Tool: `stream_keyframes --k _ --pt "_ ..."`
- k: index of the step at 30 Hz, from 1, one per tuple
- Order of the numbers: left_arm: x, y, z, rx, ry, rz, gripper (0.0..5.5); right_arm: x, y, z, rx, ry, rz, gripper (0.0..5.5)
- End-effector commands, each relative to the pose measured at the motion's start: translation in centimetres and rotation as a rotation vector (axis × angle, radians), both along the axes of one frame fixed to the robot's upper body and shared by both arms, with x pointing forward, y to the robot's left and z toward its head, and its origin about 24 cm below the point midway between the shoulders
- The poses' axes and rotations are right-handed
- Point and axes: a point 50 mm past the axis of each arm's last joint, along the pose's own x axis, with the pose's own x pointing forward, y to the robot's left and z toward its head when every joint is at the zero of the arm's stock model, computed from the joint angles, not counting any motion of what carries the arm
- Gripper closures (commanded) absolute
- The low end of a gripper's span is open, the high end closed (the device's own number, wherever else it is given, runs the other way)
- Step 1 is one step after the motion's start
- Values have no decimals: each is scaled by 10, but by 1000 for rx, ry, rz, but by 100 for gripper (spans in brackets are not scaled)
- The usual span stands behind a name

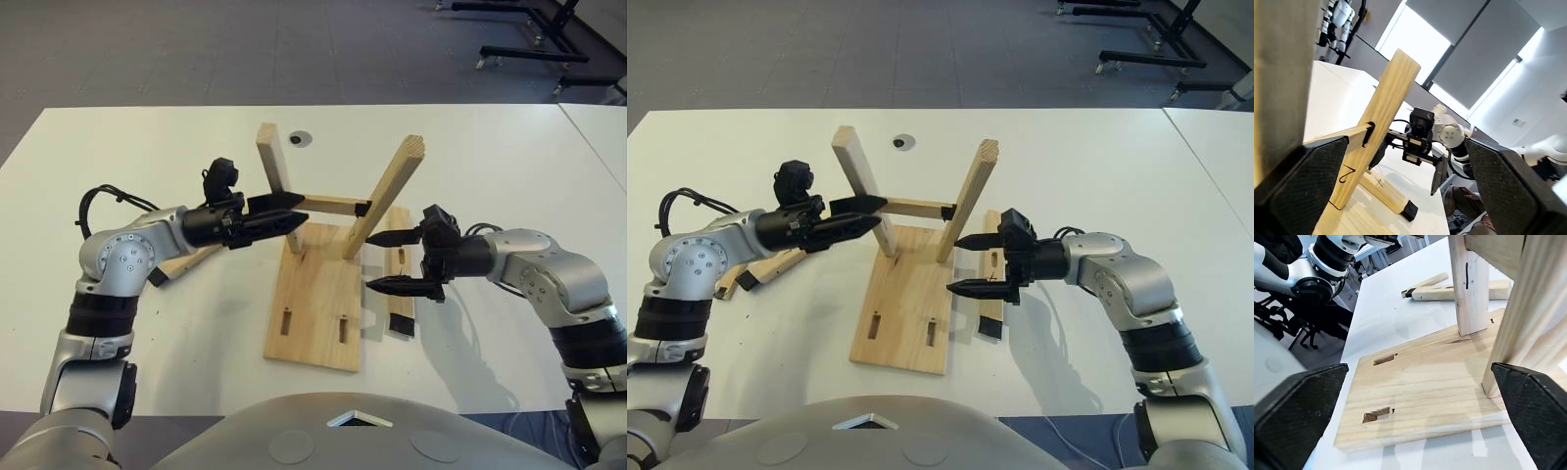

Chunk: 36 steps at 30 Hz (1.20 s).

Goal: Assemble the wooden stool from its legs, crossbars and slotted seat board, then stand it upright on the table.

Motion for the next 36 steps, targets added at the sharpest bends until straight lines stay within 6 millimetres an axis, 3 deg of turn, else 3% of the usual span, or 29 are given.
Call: stream_keyframes --k 1,6,9,15,17,20,23,27,33,36 --pt "7 0 13 -7 -61 -10 111 7 2 0 -3 -28 -16 10" --pt "-15 12 25 -82 -86 -92 111 11 -6 1 5 -58 -85 10" --pt "-31 26 34 -125 -113 -102 111 2 -11 1 15 -54 -102 10" --pt "-37 60 47 -122 -165 80 111 -23 11 13 111 -32 -49 10" --pt "-34 79 44 -20 -174 191 111 -17 15 14 126 -58 -100 10" --pt "-23 109 27 270 -199 385 111 -4 14 7 109 -83 -200 10" --pt "-11 133 16 474 -231 586 111 -3 10 5 105 -91 -245 10" --pt "-15 165 -18 806 -178 736 111 -6 -3 5 88 -101 -302 10" --pt "-30 182 -40 1023 -114 870 111 -17 -14 15 86 -140 -343 10" --pt "-42 174 -41 1086 -120 888 111 -36 -21 23 98 -161 -402 10"
